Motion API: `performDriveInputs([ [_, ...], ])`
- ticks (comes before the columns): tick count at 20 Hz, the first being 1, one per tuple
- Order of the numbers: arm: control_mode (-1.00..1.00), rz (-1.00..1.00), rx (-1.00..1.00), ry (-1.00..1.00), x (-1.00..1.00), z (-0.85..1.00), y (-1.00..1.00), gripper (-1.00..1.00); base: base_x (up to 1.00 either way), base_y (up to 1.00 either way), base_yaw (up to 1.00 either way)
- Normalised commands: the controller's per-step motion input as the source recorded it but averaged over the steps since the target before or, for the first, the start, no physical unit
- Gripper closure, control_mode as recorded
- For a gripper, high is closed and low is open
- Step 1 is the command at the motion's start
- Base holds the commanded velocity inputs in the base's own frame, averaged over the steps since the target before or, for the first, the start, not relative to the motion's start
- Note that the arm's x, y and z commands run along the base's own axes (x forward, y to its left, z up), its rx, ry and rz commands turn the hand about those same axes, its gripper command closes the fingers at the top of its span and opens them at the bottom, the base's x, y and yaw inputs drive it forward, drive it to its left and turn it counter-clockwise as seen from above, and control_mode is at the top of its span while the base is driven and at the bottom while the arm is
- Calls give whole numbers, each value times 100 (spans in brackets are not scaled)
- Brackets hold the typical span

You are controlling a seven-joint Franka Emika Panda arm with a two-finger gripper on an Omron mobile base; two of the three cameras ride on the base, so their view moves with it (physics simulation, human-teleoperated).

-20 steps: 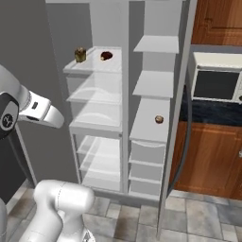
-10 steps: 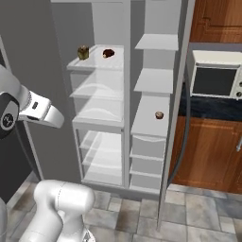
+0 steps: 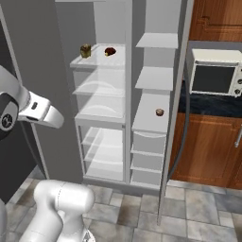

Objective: Pick up the frozen steak from the freezer, place it on any shelf in the fridge, and close the fridge and freezer doors when done.

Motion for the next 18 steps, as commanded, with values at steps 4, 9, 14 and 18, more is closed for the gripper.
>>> performDriveInputs([
  [4,-100,0,1,-7,-31,1,0,-100,0,0,0],
  [9,-100,0,1,-12,-46,5,6,-100,0,0,0],
  [14,-100,0,0,-23,-49,12,50,-100,0,0,0],
  [18,-100,0,0,-33,-44,9,80,-100,0,0,0],
])
